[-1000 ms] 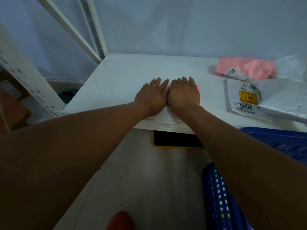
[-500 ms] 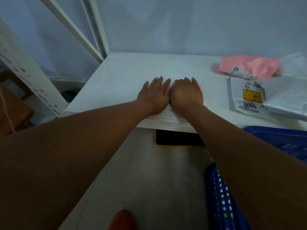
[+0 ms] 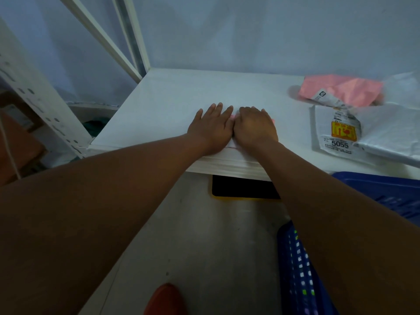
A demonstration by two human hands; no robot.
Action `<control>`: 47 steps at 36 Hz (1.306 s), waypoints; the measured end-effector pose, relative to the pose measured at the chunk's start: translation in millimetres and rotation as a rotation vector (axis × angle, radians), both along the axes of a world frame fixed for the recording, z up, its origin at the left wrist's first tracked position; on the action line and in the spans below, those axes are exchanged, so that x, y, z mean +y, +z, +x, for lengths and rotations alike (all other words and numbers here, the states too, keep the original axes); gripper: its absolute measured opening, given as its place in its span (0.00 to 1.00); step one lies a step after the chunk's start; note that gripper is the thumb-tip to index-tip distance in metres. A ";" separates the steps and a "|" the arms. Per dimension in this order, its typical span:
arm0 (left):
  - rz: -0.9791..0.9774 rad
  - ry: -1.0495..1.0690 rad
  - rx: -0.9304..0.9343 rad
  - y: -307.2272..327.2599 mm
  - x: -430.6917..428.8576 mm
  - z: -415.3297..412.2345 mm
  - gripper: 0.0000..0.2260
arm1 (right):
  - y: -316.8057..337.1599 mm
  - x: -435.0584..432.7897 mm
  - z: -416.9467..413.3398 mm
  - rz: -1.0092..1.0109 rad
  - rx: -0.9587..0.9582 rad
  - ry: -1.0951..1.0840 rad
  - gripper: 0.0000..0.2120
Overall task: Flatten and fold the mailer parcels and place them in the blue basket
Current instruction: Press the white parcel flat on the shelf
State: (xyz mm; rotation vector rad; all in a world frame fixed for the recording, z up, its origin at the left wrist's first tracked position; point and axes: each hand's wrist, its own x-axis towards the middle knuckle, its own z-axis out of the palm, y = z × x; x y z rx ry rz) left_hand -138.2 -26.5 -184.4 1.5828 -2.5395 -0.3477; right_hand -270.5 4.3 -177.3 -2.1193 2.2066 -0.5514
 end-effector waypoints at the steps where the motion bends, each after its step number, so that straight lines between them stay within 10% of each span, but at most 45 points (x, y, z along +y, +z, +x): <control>1: 0.000 0.001 -0.002 0.4 -0.4 -0.1 0.25 | 1.2 0.3 -0.1 -0.004 -0.039 0.001 0.15; 21: -0.030 0.004 -0.031 -3.0 -2.3 0.1 0.31 | 6.0 -3.5 -23.6 0.000 -1.058 -0.073 0.17; 47: -0.017 -0.021 -0.038 -2.6 -3.8 2.5 0.32 | -3.0 1.3 -26.7 -0.089 -0.931 -0.058 0.20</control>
